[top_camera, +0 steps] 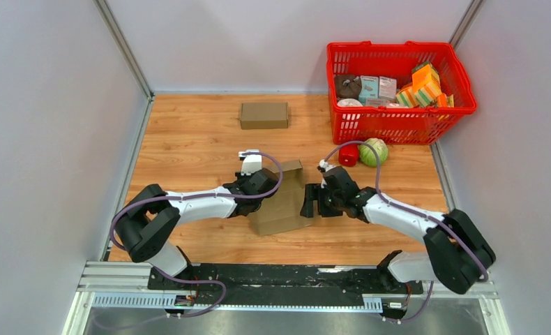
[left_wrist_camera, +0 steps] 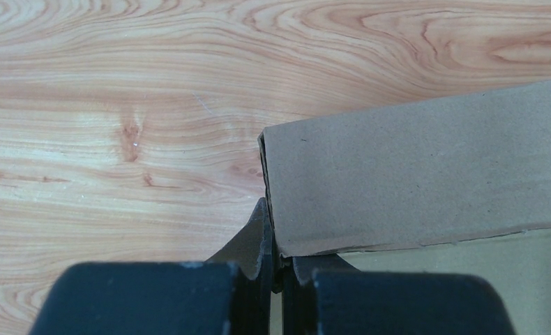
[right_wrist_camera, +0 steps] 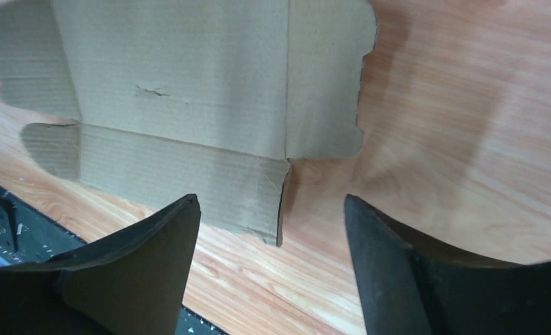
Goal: Fold the paper box
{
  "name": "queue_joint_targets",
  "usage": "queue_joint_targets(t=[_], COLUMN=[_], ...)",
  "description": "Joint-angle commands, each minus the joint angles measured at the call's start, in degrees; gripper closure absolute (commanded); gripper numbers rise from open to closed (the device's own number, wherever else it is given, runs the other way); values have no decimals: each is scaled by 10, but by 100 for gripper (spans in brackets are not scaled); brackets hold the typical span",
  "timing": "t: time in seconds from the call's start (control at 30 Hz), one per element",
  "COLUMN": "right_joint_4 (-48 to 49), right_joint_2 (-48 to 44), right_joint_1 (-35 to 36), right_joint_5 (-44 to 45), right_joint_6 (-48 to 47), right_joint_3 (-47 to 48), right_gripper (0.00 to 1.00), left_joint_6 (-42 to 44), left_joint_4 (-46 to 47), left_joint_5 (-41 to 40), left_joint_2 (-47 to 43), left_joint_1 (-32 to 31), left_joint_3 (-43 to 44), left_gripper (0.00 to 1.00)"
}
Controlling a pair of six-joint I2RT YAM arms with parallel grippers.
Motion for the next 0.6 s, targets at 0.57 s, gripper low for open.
queue_joint_targets(t=[0.57], right_joint_4=[9], right_joint_2=[161], right_joint_1=[-147], right_joint_5=[-140], right_joint_6=[-31], right_joint_3=[299], right_gripper=[47], left_joint_6=[18], left_joint_4=[-29], left_joint_5=[38], left_joint_2=[29], left_joint_1=[-2], left_joint_3=[2], left_gripper=[100])
